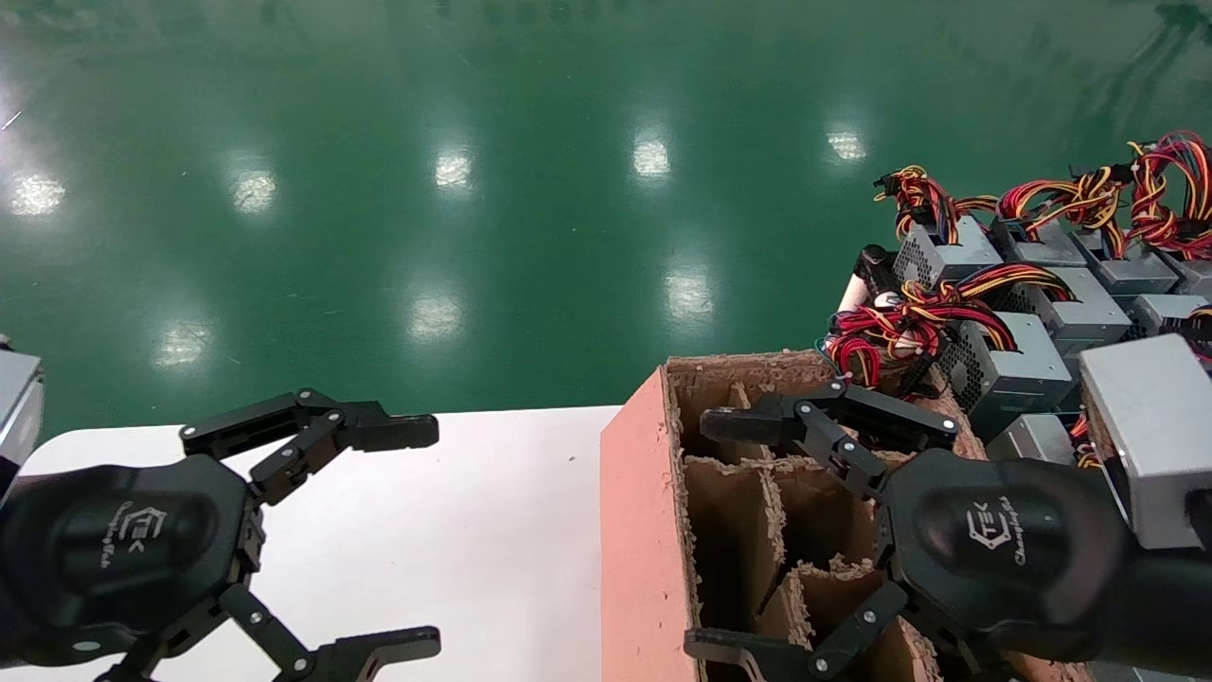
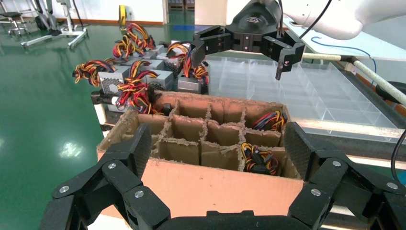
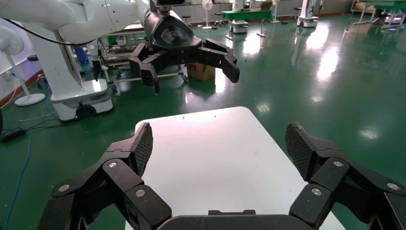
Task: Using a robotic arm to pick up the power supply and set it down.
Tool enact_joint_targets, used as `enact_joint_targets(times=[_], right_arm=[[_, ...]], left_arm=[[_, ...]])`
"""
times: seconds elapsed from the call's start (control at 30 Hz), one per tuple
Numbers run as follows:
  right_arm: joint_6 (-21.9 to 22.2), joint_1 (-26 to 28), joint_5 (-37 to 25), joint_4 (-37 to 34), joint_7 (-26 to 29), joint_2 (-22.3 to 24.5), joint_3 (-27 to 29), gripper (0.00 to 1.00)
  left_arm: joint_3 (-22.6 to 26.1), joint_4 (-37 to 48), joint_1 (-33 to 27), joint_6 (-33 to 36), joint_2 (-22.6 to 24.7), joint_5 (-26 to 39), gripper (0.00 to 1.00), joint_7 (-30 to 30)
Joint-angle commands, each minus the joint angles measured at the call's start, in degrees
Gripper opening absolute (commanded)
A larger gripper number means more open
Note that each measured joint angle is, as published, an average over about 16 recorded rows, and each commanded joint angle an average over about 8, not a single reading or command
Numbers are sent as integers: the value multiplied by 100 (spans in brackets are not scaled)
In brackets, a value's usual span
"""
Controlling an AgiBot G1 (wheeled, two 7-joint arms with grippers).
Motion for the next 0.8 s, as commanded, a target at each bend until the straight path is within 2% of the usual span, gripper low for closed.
enact_joint_targets(times=[0.03,0.8], right_arm=[[0,0,0,0,0,0,0,100],[0,0,0,0,0,0,0,100]], left_arm=[[0,0,0,0,0,0,100,0],[0,0,0,0,0,0,100,0]])
